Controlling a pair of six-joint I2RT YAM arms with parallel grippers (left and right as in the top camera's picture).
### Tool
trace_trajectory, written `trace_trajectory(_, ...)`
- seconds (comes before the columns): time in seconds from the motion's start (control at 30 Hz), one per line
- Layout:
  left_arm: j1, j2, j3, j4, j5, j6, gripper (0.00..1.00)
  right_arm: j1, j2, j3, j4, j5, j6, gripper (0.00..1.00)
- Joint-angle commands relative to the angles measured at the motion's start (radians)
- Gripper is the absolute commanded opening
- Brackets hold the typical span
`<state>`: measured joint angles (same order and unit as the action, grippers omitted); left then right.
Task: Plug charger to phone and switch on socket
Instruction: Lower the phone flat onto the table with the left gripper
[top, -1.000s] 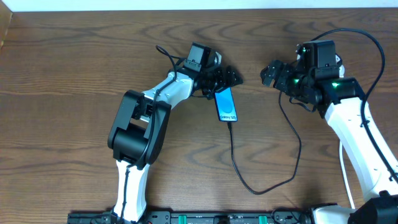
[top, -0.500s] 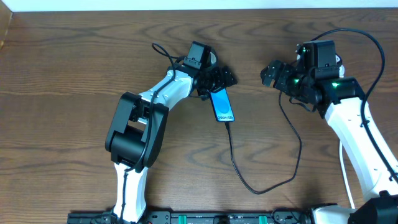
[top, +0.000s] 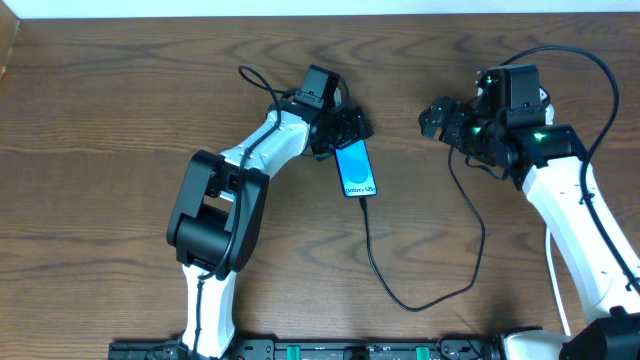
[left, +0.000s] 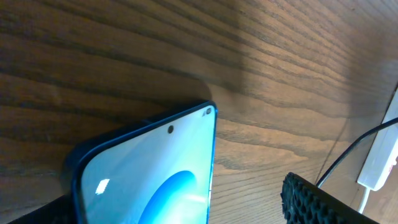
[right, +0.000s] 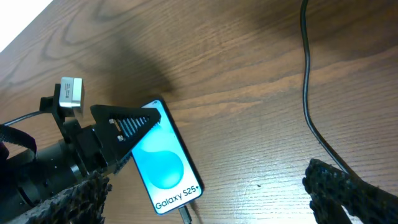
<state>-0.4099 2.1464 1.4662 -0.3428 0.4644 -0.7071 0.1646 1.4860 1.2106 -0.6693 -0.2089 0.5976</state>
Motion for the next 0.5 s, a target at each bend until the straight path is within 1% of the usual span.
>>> trace_trajectory(0.0, 0.005, 0.070, -0.048, -0.045, -0.115, 0.018, 0.85, 0.001, -0.016, 0.006, -0.001, 0.008, -0.011, 0.99)
trace_trajectory(0.2, 0.005, 0.070, -0.048, -0.063, -0.122, 0.018, 0.85, 0.001, -0.016, 0.006, -0.001, 0.008, -0.011, 0.99)
trace_trajectory(0.47, 0.005, 0.070, -0.048, -0.106, -0.171, 0.037, 0.85, 0.001, -0.016, 0.006, -0.002, 0.008, -0.011, 0.99)
